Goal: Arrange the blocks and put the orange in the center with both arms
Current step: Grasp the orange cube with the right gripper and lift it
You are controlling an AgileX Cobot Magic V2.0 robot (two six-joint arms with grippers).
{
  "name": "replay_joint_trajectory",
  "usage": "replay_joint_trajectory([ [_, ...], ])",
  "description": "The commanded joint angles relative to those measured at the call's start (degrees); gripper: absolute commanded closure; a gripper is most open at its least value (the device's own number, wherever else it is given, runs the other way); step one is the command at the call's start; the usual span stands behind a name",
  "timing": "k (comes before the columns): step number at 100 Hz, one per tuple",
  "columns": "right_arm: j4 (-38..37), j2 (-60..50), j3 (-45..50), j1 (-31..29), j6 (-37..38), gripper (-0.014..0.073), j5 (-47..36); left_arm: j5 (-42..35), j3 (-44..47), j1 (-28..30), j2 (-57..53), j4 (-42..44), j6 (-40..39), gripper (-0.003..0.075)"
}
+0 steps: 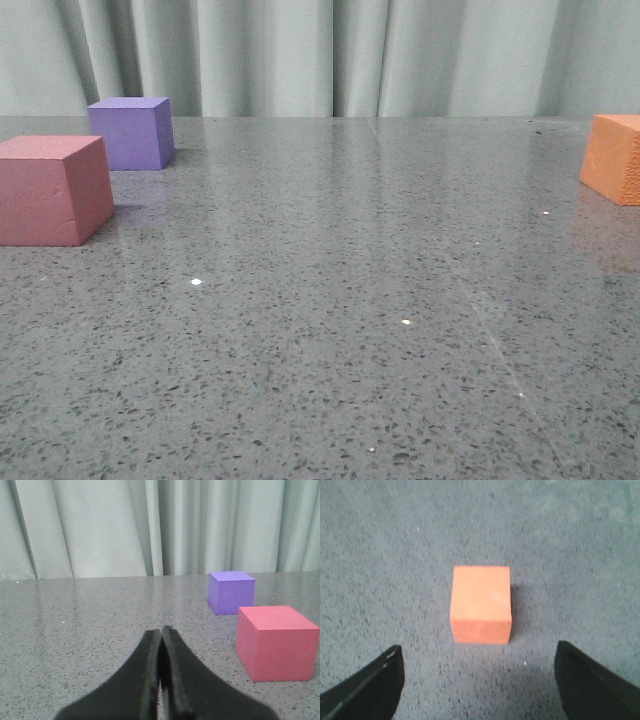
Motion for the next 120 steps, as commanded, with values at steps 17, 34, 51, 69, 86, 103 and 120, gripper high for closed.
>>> replay_joint_trajectory([
  [17,-0.1,7.7,-10.9,-0.3,-0.2,-0.0041,-2.4,-4.9,3.2,0.1,-1.8,-0.4,0.0,0.0739],
  [34,-0.1,16.1,-18.9,-0.3,-0.2,-0.0041,-0.1,-4.9,3.2,0.1,-1.8,-0.4,0.0,0.0739],
  [51,-0.1,22.9,-23.0,-0.3,-0.2,-0.0041,0.7,-4.9,3.2,0.1,-1.8,-0.4,0.0,0.0739],
  [69,-0.1,27.8,-23.2,-0.3,-0.2,-0.0041,0.9,-4.9,3.2,0.1,-1.8,-0.4,0.0,0.0739],
  [86,-0.1,30.9,-23.2,-0.3,-0.2,-0.0041,0.9,-4.9,3.2,0.1,-1.8,-0.4,0.0,0.0739],
  [103,-0.1,33.0,-23.2,-0.3,-0.2,-0.0041,1.0,-4.9,3.2,0.1,-1.8,-0.4,0.0,0.0739],
  [120,-0.1,35.8,-23.2,-0.3,-0.2,-0.0041,1.0,-4.9,3.2,0.1,-1.8,-0.4,0.0,0.0739],
])
